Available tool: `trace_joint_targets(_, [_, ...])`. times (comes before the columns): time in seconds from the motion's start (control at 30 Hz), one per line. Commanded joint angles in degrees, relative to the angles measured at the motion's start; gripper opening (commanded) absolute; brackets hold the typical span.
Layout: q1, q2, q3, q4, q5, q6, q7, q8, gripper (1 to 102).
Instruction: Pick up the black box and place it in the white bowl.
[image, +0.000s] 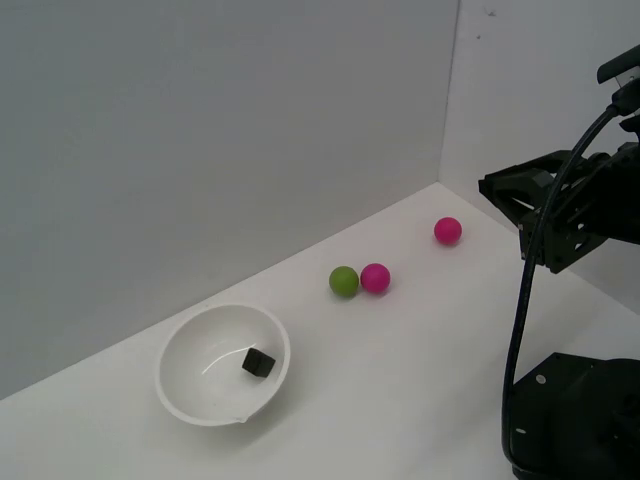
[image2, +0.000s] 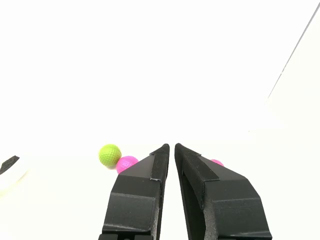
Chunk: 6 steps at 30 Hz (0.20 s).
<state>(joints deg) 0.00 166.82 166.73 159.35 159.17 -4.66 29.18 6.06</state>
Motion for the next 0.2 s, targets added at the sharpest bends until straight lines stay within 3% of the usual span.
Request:
trace_joint_targets(0.0, [0.1,-0.2,0.1,-0.3,-0.3,-0.4,0.4,0.7,3])
trace_joint_targets(0.17, [0.0,-0.2,0.1,-0.4,-0.4,-0.4,0.3,0.7,3])
